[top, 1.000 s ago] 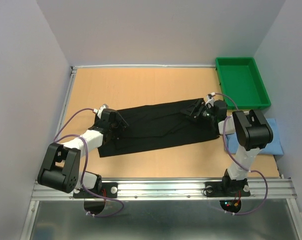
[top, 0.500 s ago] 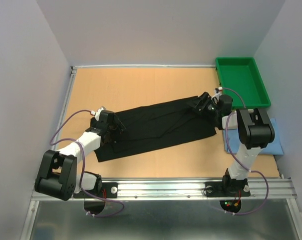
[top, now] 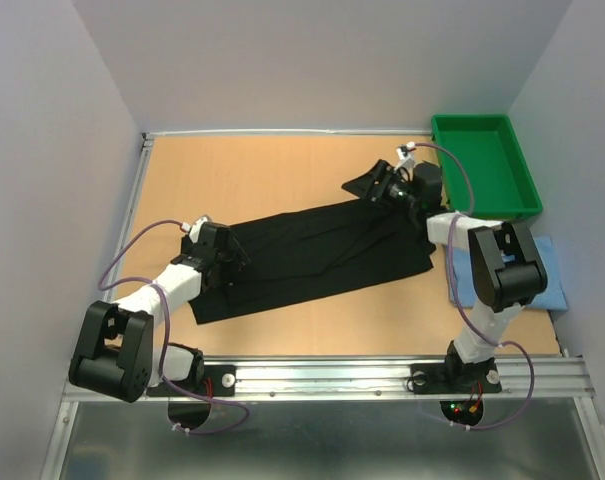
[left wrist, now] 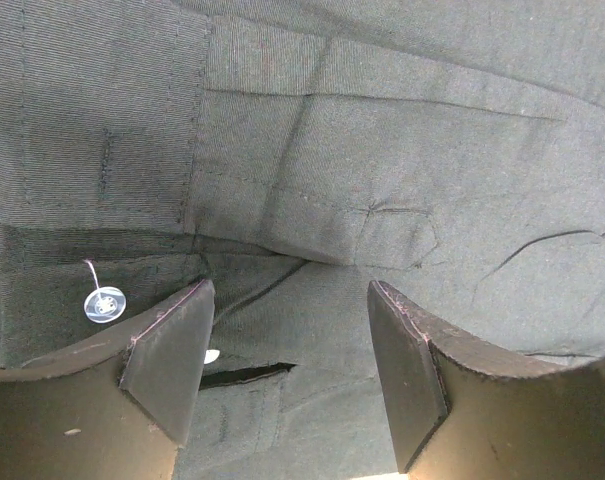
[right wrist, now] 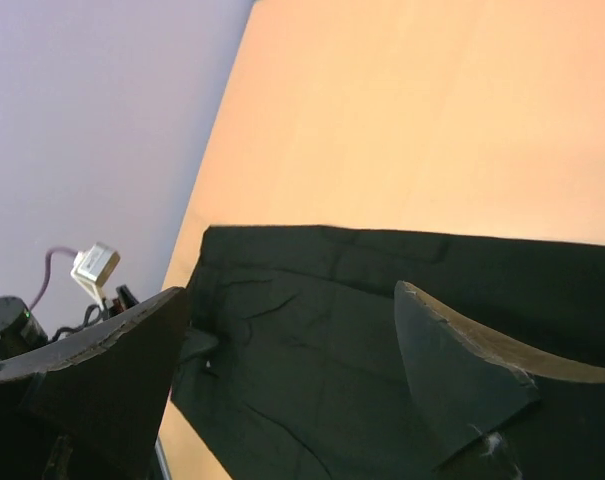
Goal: Fold and stack the long sleeve shirts
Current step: Fold the shirt
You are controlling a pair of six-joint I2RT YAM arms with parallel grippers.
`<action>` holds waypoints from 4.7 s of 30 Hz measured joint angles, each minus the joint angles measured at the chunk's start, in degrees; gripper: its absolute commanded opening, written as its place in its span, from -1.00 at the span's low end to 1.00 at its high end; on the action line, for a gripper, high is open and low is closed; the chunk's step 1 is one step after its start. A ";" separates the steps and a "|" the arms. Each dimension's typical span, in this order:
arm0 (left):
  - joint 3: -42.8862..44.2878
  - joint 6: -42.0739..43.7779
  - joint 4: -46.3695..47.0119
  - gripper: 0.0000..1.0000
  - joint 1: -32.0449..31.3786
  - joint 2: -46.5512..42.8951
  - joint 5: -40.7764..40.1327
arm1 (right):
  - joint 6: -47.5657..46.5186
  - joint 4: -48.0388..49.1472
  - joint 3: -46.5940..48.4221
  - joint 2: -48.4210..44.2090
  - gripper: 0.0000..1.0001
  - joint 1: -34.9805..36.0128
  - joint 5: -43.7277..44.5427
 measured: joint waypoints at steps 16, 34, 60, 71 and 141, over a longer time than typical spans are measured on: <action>0.07 0.17 2.82 0.50 0.35 1.77 1.27 | 3.13 5.66 2.82 14.25 0.77 3.43 4.15; -0.61 0.26 2.60 0.51 2.16 0.46 3.63 | 0.15 8.33 -2.45 14.27 0.77 -8.46 8.04; 14.78 27.67 -4.39 0.91 2.36 -2.21 2.14 | -16.37 -47.98 -3.28 -26.77 0.42 0.90 31.32; 18.29 27.71 -4.81 0.91 2.36 12.00 5.42 | -15.02 -54.31 -6.32 -18.64 0.09 1.97 37.20; 13.92 14.32 -5.97 0.56 -9.01 14.60 12.85 | -19.61 -48.06 17.70 10.36 -0.30 19.98 34.67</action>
